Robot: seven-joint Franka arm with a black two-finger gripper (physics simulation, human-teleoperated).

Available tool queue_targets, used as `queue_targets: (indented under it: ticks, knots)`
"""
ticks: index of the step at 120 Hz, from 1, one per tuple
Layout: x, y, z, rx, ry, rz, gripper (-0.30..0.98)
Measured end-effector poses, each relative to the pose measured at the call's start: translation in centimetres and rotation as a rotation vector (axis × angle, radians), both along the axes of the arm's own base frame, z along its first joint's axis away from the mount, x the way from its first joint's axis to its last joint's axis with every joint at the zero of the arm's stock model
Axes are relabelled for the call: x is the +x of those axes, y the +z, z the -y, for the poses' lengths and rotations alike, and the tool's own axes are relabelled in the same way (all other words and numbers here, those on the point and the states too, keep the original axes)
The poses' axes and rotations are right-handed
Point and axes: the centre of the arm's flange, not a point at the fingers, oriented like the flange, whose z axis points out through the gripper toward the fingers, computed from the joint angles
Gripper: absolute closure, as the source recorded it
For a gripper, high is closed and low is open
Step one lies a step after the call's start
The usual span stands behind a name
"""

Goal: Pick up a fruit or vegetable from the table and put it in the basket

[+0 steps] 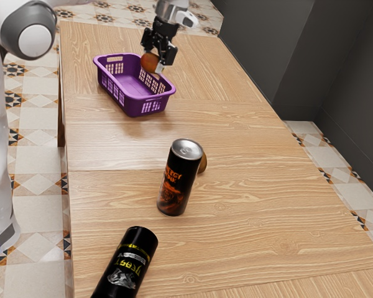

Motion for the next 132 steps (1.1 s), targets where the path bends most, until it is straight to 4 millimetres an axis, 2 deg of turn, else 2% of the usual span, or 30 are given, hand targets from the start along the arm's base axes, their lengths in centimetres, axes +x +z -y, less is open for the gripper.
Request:
queue_targets:
  ticks: [32,73,104,132]
  knots:
    - [-3.0,0.9,-2.8,-0.021,0.059,-0.014,0.25]
    - [-5.9,-0.5,-6.8,0.036,0.115,-0.051,0.25]
    - [-8.0,-0.1,-7.7,0.063,0.113,-0.016,0.24]
    - [-8.5,-0.6,-9.3,0.105,0.128,-0.011,0.25]
